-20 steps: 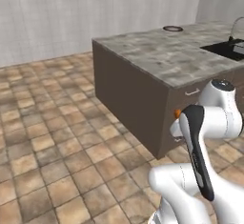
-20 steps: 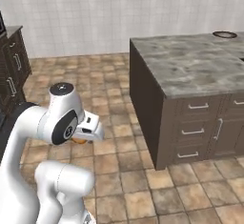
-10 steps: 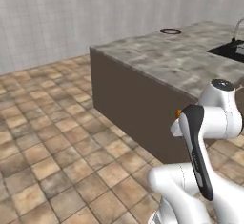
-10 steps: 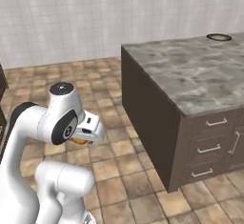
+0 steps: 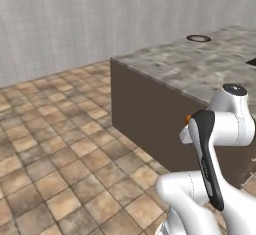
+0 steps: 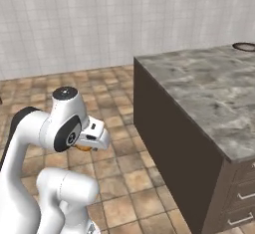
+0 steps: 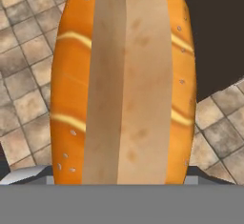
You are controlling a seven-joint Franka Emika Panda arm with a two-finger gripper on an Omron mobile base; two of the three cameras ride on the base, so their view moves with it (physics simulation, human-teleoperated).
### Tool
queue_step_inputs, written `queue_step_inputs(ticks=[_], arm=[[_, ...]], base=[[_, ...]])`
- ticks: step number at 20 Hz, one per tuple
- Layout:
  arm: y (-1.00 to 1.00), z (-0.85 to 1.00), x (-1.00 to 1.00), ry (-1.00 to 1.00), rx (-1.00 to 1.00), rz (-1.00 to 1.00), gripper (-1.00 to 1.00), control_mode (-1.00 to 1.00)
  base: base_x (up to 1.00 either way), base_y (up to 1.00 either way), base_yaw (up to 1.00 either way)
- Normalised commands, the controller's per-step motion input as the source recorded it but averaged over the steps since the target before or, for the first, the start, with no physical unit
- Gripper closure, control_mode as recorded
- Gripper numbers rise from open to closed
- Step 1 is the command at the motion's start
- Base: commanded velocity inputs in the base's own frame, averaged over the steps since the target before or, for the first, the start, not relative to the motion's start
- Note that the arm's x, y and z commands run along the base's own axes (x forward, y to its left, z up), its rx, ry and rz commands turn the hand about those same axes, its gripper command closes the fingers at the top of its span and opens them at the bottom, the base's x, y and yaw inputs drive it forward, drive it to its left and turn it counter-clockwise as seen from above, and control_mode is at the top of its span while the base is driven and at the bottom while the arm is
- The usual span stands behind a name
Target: Move the hot dog bun to the plate on the dining table and place the condiment next to that plate. Then navigate to the fridge and take the sausage and place it on the plate as well.
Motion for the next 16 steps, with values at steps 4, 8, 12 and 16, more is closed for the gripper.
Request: queue_step_inputs(ticks=[4,8,12,16], arm=[[0.00,0.00,0.00,0.00,0.00,0.00,1.00,1.00],[0.00,0.00,0.00,0.00,0.00,0.00,1.00,1.00],[0.00,0.00,0.00,0.00,0.00,0.00,1.00,1.00],[0.00,0.00,0.00,0.00,0.00,0.00,1.00,1.00]], base=[[1.00,0.80,-0.09],[1.00,0.79,-0.13],[1.00,0.84,-0.19],[1.00,0.92,-0.21]])
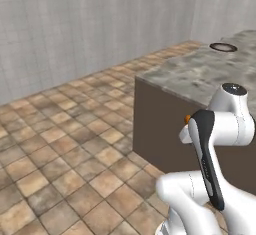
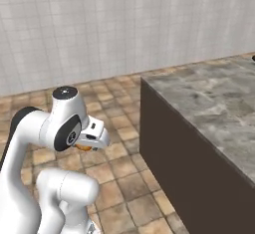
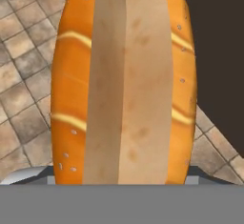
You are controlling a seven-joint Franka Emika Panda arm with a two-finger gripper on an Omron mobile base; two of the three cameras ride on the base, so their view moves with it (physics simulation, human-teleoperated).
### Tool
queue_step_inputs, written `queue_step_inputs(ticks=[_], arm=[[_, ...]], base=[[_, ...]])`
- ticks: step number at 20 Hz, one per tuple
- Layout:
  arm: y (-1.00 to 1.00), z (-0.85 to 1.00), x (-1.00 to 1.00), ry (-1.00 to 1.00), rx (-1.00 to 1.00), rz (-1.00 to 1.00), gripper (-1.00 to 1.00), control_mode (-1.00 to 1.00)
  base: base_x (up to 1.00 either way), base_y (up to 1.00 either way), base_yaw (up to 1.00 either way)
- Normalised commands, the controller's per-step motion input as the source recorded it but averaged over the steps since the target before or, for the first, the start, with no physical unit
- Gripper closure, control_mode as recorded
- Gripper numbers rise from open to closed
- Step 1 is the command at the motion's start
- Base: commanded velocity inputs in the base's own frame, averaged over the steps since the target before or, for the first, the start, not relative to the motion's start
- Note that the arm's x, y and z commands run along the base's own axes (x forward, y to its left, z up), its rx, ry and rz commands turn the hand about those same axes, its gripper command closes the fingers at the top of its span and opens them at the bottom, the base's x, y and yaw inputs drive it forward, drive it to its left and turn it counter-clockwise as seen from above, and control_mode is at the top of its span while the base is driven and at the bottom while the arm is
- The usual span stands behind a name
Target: Move the hot dog bun to the plate on the dining table and place the condiment next to that plate. Then navigate to the fridge and take the sausage and place it on the plate as well.
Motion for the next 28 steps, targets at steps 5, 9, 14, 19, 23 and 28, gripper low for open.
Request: queue_step_inputs(ticks=[5,9,14,19,23,28], arm=[[0.00,0.00,0.00,0.00,0.00,0.00,1.00,1.00],[0.00,0.00,0.00,0.00,0.00,0.00,1.00,1.00],[0.00,0.00,0.00,0.00,0.00,0.00,1.00,1.00],[0.00,0.00,0.00,0.00,0.00,0.00,1.00,1.00],[0.00,0.00,0.00,0.00,0.00,0.00,1.00,1.00],[0.00,0.00,0.00,0.00,0.00,0.00,1.00,1.00]], base=[[1.00,0.96,-0.21],[1.00,0.99,-0.21],[1.00,0.96,-0.21],[1.00,0.89,-0.23],[1.00,0.81,-0.31],[1.00,0.78,-0.36]])
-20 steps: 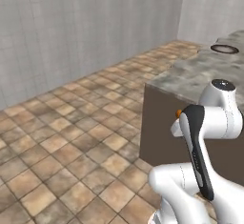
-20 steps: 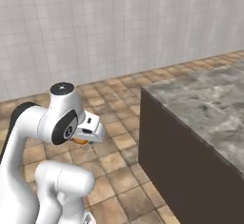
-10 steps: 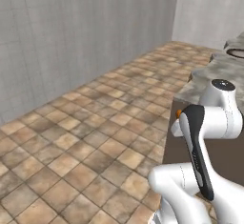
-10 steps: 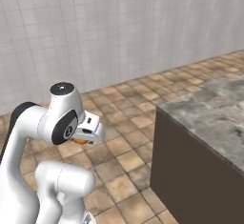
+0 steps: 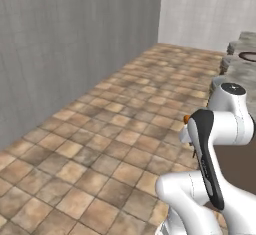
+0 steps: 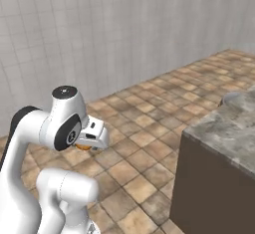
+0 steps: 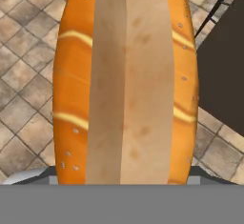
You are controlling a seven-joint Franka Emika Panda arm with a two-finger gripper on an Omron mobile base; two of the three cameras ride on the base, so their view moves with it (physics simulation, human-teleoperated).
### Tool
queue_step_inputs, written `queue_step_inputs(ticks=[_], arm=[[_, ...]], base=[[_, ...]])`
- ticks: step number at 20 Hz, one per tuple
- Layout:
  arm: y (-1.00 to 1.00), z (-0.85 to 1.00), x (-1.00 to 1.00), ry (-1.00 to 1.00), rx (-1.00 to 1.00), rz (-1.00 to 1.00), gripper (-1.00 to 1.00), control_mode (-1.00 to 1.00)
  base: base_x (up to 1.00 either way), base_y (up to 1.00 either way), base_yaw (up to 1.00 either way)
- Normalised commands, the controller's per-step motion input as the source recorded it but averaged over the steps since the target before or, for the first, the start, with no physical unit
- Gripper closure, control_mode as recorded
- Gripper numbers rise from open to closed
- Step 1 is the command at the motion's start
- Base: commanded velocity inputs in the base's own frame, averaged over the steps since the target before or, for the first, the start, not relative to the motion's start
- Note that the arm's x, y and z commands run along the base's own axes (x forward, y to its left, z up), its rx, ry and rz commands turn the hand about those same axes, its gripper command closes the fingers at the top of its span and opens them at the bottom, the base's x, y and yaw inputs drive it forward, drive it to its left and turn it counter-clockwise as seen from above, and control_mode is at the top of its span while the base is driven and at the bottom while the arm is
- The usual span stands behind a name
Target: Move the hot dog bun to the plate on the dining table and place the condiment next to that plate. Then navigate to the fridge and take the sausage and place it on the plate as well.
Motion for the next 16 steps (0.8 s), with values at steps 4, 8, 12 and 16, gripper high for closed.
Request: queue_step_inputs(ticks=[4,8,12,16], arm=[[0.00,0.00,0.00,0.00,0.00,0.00,1.00,1.00],[0.00,0.00,0.00,0.00,0.00,0.00,1.00,1.00],[0.00,0.00,0.00,0.00,0.00,0.00,1.00,1.00],[0.00,0.00,0.00,0.00,0.00,0.00,1.00,1.00]], base=[[1.00,0.75,-0.40],[0.92,0.71,-0.47],[0.94,0.68,-0.48],[0.94,0.58,-0.49]])
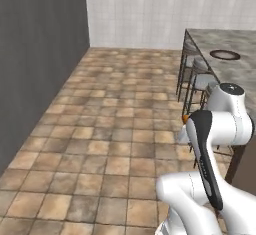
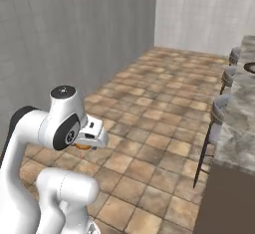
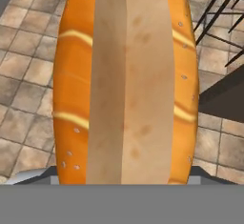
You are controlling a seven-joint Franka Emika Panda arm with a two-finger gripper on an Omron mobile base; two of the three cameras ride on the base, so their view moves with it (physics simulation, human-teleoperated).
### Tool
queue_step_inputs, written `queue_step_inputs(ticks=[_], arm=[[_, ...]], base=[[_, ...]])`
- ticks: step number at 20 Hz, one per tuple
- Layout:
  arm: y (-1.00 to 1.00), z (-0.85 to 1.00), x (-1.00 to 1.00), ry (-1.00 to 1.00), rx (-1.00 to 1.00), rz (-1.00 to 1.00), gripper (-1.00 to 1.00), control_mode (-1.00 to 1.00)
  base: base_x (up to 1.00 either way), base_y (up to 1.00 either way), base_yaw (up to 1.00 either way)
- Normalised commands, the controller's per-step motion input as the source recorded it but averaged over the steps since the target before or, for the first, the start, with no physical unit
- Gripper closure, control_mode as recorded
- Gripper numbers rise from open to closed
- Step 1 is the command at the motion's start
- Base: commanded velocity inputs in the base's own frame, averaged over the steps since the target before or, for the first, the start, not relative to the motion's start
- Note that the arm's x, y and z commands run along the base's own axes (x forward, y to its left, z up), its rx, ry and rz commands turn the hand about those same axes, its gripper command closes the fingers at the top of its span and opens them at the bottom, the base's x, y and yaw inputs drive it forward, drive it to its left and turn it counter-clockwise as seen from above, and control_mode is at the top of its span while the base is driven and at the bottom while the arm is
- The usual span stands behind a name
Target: Move the hot dog bun to the plate on the dining table and place the condiment next to that plate. Then navigate to the fridge and take the sausage and place it on the plate as well.
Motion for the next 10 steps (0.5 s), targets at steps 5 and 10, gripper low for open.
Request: queue_step_inputs(ticks=[5,10], arm=[[0.00,0.00,0.00,0.00,0.00,0.00,1.00,1.00],[0.00,0.00,0.00,0.00,0.00,0.00,1.00,1.00]], base=[[0.91,0.59,-0.53],[0.91,0.69,-0.54]])
